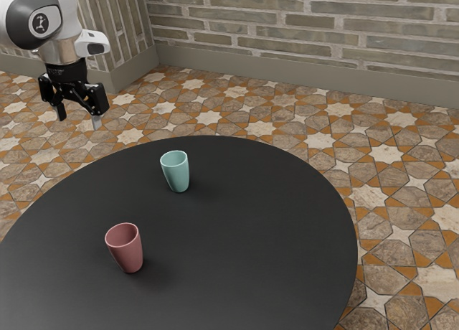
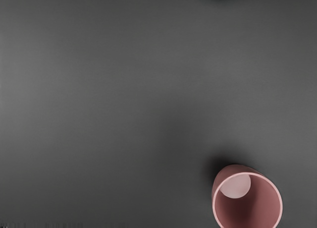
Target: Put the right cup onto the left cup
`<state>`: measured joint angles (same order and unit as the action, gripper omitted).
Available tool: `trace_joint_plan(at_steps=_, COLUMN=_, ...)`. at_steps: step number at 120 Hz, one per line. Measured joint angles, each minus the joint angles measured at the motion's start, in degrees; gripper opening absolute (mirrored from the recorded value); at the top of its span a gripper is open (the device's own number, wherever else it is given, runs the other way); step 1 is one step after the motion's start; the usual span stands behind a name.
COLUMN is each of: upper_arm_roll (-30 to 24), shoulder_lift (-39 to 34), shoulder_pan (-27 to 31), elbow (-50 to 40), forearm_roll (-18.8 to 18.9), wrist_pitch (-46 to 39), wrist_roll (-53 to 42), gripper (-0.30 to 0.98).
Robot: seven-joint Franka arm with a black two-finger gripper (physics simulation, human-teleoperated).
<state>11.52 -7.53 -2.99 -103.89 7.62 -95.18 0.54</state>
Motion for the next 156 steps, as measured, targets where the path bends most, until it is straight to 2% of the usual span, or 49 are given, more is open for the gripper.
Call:
trace_joint_plan(at_steps=28, upper_arm_roll=-0.2, shoulder_lift=-0.4, shoulder_pan=0.2, elbow=-1.4, forearm_roll=0.0, wrist_pitch=0.1, wrist_roll=1.0, gripper=0.69)
trace_joint_plan(at_steps=41, upper_arm_roll=-1.9, shoulder_lift=-0.6, shoulder_pan=2.5, elbow=-2.8, forearm_roll=0.0, wrist_pitch=0.1, wrist_roll=1.4, gripper=0.69)
trace_joint_plan(at_steps=54, upper_arm_roll=-2.2, shoulder_lift=-0.3, shoulder_pan=0.9, elbow=-6.7, forearm_roll=-0.1, wrist_pitch=-0.7, wrist_roll=1.7, gripper=0.69)
trace_joint_plan(at_steps=70, upper_arm_roll=-2.3, shoulder_lift=0.5, shoulder_pan=-0.4, elbow=-12.3, forearm_roll=-0.2, wrist_pitch=-4.6, wrist_roll=2.1, gripper=0.69)
trace_joint_plan(at_steps=113, upper_arm_roll=-2.4, shoulder_lift=3.2, shoulder_pan=-1.1, elbow=-23.3, forearm_roll=-5.0, wrist_pitch=-15.9, wrist_roll=3.0, gripper=0.69)
trace_joint_plan(at_steps=156, upper_arm_roll=-2.6, shoulder_lift=7.3, shoulder_pan=-2.2, elbow=-24.5, forearm_roll=-7.2, wrist_pitch=-22.5, wrist_roll=3.5, gripper=0.69)
